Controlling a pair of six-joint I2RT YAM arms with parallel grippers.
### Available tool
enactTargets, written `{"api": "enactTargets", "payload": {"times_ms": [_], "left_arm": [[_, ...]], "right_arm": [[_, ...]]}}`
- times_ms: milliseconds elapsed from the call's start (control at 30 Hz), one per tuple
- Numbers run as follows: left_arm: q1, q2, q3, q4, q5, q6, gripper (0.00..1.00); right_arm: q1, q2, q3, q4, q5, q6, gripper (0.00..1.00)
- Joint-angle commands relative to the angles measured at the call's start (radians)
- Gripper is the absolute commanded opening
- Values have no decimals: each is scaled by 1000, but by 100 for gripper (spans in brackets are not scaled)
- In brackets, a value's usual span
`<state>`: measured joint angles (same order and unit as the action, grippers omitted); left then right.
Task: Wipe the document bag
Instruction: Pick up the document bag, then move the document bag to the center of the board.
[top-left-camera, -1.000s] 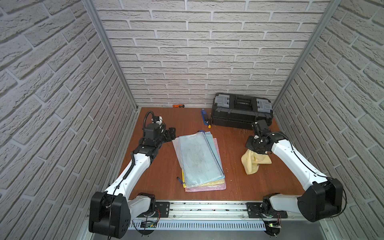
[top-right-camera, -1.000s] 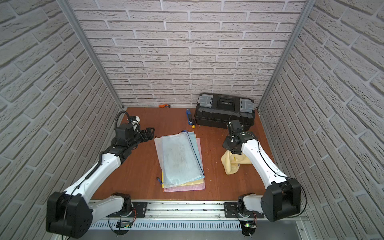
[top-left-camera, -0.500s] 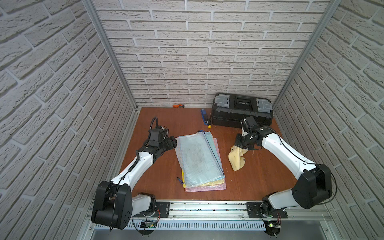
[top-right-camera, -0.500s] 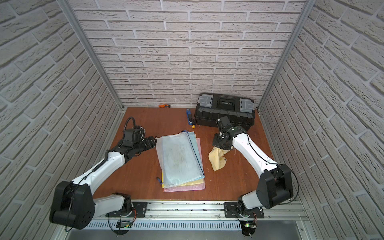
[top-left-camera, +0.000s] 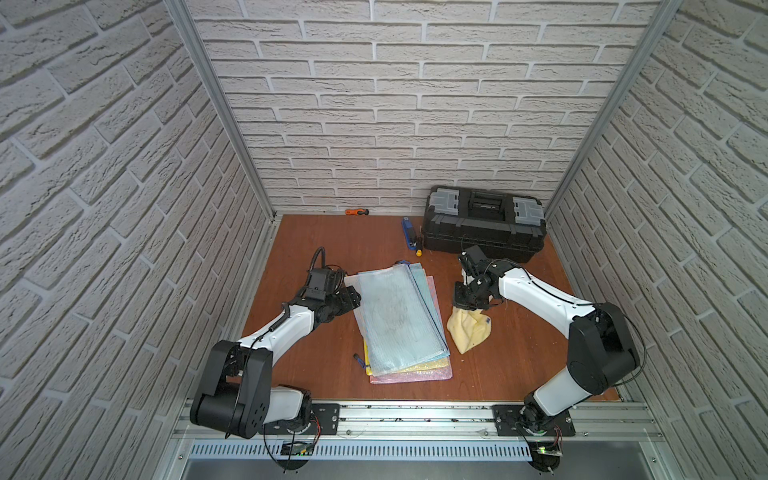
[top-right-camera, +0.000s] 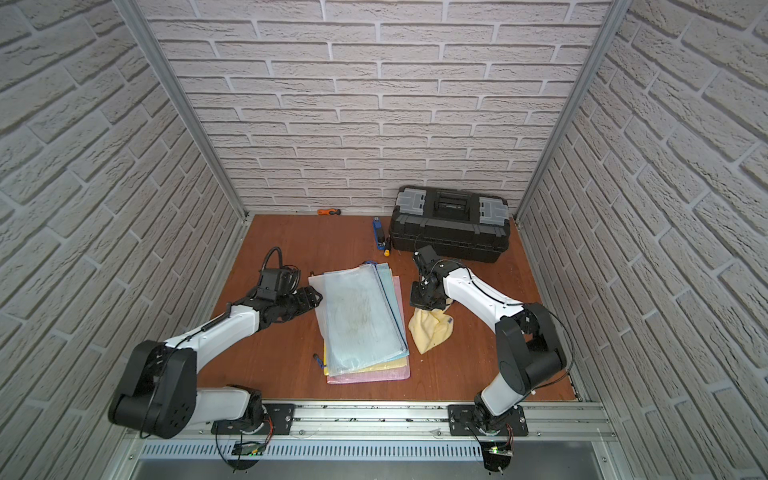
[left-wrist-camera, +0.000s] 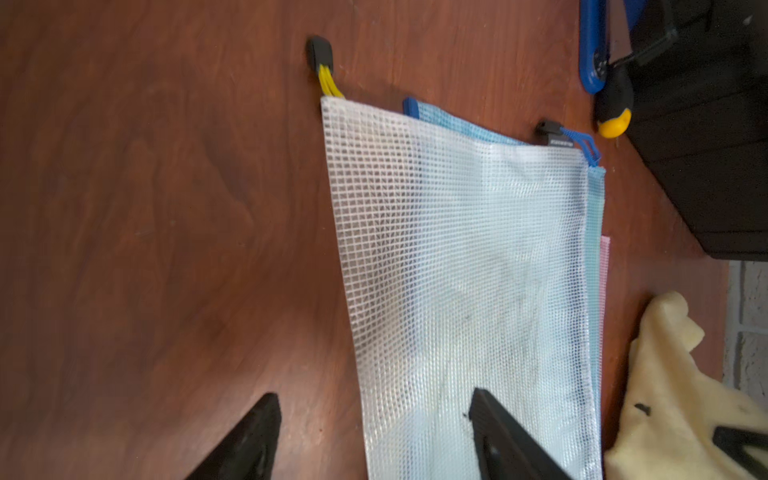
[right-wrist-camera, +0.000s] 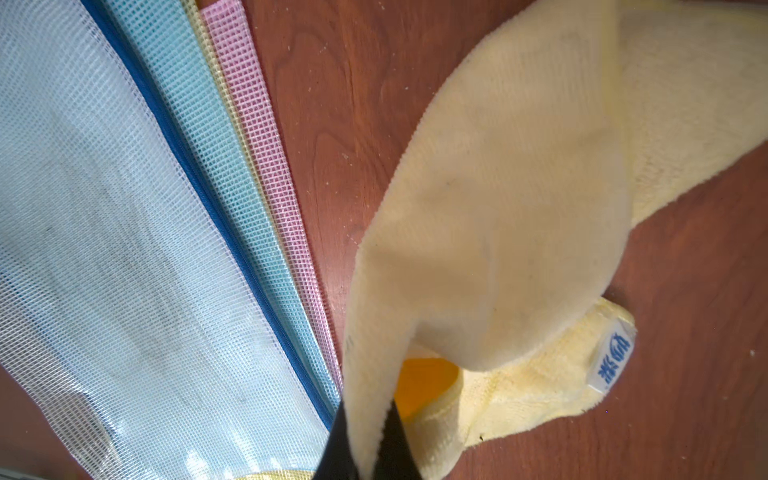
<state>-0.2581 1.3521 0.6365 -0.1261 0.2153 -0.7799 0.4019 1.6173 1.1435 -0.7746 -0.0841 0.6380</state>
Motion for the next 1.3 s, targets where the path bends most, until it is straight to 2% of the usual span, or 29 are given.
{"api": "enactTargets", "payload": {"times_ms": [0,167,200,233,333,600,700,900,1100,1267], "left_arm": [[-25,45,18,80,25,-21,60],[-33,110,48,103,54,-18,37],[-33,117,53,99,57,-15,30],[-33,125,59,95,65,-10,18],[-33,134,75,74,78,1,0],[-33,84,127,23,84,8,0],[-31,16,213,-77,49,34,0],[-22,-117,501,-393,-160,143,0],[15,-150,666,-522,-176,147,0],[37,-156,742,-580,-183,146,0]], "right_arm": [[21,8,23,18,-6,-6,2],[34,19,25,18,2,-4,2],[35,21,25,17,6,-4,2],[37,22,22,19,7,-4,2],[40,28,17,20,7,-4,2],[56,74,18,51,-22,-14,2],[84,118,26,79,-50,-22,2],[175,261,101,95,-76,-3,2],[232,387,172,185,-156,60,2],[291,515,341,271,-260,120,2]]}}
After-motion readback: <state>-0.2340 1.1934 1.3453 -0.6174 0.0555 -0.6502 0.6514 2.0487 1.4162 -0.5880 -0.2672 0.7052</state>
